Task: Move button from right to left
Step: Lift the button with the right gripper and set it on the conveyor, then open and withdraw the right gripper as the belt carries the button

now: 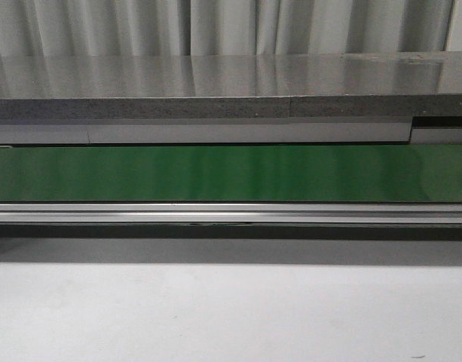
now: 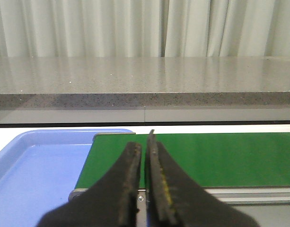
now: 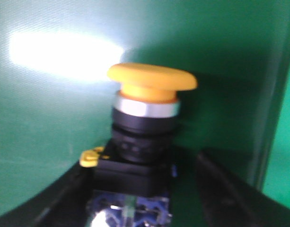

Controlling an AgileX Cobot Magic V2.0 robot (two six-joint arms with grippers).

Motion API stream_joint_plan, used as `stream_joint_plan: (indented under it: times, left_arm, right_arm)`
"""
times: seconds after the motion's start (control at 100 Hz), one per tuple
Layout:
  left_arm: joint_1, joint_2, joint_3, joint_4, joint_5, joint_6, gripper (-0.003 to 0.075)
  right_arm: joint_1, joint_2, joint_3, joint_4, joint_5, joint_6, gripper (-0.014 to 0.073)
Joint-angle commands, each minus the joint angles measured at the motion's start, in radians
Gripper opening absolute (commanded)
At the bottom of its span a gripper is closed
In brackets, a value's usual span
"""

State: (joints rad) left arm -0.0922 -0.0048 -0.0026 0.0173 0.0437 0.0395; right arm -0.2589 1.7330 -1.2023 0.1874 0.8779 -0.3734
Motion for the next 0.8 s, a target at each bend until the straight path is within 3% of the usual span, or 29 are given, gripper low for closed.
stream_joint_plan:
  times: [0.0,0.49,0.79]
  left_arm:
    - [0.002,-0.036,0.041,-0.007,-0.081,-0.012,0.0005]
    - [0.002,-0.036,0.041,-0.007,-0.081,-0.012,0.0005]
    - [0.002,-0.036,0.041,-0.007,-0.081,-0.012,0.0005]
  right_arm:
    - [-0.004,-0.049,-0.015,0.011,-0.019,0.000,0.0548]
    - [0.016,-0.230,-0.016,0.110,0.002,-0.021,0.0562]
    - [0.077,-0.390,0.000,0.106,-0.095,-0.028,0.0562]
